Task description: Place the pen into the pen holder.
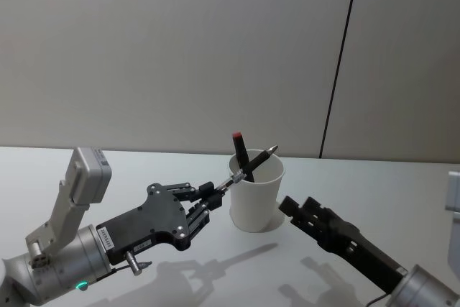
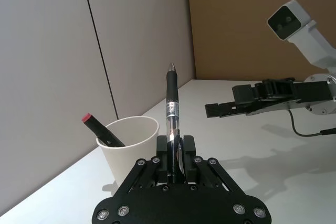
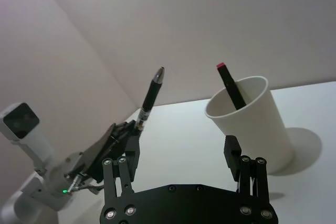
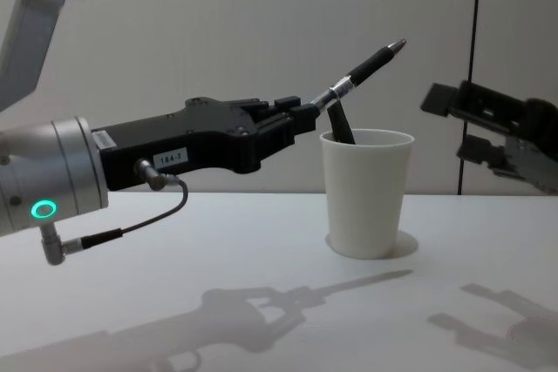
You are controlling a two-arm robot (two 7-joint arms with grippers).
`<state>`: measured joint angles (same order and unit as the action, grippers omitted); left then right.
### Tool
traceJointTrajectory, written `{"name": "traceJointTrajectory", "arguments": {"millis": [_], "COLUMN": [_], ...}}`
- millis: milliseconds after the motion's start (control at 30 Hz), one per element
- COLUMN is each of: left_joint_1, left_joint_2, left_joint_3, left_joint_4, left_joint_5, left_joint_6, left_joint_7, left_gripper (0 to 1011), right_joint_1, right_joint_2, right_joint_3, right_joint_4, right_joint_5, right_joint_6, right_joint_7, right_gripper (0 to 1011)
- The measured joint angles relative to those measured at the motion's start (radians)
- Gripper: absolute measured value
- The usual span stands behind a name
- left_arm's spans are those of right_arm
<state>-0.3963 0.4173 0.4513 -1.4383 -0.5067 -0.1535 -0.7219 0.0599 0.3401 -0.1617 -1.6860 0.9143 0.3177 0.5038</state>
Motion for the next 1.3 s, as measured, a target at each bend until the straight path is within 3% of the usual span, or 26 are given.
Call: {"name": "traceJointTrajectory", "arguments": {"millis": [600, 1300], "left_joint_1": [0.0, 0.0], "left_joint_2": [0.0, 0.0], "left_joint_3": [0.0, 0.0], "left_joint_4": [0.0, 0.0], "left_joint_5": [0.0, 0.0], "left_joint_6": [0.0, 0.0], "left_joint_7": [0.0, 0.0], "left_gripper": [180, 180], "right_joint_1": [0.091, 0.14], "right_joint_2": [-0.065, -0.142], "right_joint_3": [-0.055, -0.082], "right_joint_4": [0.078, 0.125], "right_joint_5": [0.068, 0.108], "right_joint_6": [0.022, -0.001], "right_joint_7": [0.033, -0.03], "right_gripper": [1001, 1001]}}
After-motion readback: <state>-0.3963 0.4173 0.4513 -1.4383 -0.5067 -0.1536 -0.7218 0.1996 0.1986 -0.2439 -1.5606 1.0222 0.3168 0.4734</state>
